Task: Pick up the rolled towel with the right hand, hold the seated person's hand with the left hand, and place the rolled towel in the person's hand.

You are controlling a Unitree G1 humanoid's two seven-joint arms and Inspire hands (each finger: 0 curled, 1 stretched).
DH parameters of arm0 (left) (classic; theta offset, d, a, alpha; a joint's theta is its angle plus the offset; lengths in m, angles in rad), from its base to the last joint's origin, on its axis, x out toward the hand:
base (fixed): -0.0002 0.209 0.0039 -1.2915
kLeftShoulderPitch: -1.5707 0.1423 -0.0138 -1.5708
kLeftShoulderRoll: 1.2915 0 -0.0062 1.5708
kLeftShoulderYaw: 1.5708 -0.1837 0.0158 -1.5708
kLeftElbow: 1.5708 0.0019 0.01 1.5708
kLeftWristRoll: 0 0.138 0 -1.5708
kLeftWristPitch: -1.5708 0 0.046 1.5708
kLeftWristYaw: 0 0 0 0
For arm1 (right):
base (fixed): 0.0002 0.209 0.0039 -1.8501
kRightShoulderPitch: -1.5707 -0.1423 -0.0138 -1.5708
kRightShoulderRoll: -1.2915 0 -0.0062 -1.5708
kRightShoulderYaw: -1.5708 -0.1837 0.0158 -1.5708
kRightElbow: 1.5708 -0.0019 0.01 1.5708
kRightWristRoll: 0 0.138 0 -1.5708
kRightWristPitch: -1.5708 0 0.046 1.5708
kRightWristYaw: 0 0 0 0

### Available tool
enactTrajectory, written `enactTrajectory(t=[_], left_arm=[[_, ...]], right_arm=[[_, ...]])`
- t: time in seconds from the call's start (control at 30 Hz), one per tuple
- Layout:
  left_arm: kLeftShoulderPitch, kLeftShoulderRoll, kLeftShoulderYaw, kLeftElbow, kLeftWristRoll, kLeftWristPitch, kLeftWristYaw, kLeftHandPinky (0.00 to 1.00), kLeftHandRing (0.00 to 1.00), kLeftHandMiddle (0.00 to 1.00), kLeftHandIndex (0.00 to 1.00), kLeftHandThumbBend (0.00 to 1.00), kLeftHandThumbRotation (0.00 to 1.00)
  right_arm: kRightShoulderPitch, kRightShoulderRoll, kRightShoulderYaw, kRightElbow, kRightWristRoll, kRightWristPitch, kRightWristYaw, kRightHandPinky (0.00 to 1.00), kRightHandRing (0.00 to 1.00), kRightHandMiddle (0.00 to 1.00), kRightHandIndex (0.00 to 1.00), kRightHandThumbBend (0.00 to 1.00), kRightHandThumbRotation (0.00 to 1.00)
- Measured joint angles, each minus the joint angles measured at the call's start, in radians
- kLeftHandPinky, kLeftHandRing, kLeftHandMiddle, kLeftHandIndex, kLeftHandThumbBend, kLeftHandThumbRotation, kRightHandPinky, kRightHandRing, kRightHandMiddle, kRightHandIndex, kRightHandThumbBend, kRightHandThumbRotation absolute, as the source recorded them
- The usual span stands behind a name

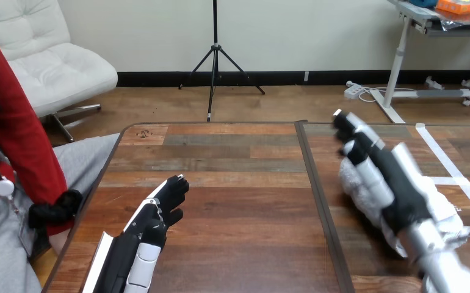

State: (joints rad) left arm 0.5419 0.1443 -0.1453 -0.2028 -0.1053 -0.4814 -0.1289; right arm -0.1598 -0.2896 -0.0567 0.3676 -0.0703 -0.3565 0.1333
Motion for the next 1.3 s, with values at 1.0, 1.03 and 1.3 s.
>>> enactTrajectory(t=[1.0, 1.03, 1.3], left_arm=[[0.000, -0.002, -0.001, 0.000, 0.010, 0.000, 0.005, 0.89, 0.91, 0.89, 0.87, 0.78, 1.00], [0.000, -0.002, -0.001, 0.000, 0.011, 0.000, 0.005, 0.89, 0.91, 0.89, 0.87, 0.78, 1.00], [-0.002, -0.003, -0.001, 0.000, 0.020, 0.000, 0.007, 0.89, 0.91, 0.89, 0.87, 0.78, 1.00]], right_arm=[[-0.334, -0.169, -0.007, 0.473, -0.124, -0.074, -0.168, 0.87, 0.97, 1.00, 1.00, 1.00, 0.86], [-0.341, -0.172, -0.007, 0.484, -0.125, -0.074, -0.168, 0.87, 0.96, 1.00, 1.00, 1.00, 0.85], [-0.394, -0.199, -0.006, 0.565, -0.133, -0.070, -0.188, 0.82, 0.93, 0.98, 1.00, 1.00, 0.82]])
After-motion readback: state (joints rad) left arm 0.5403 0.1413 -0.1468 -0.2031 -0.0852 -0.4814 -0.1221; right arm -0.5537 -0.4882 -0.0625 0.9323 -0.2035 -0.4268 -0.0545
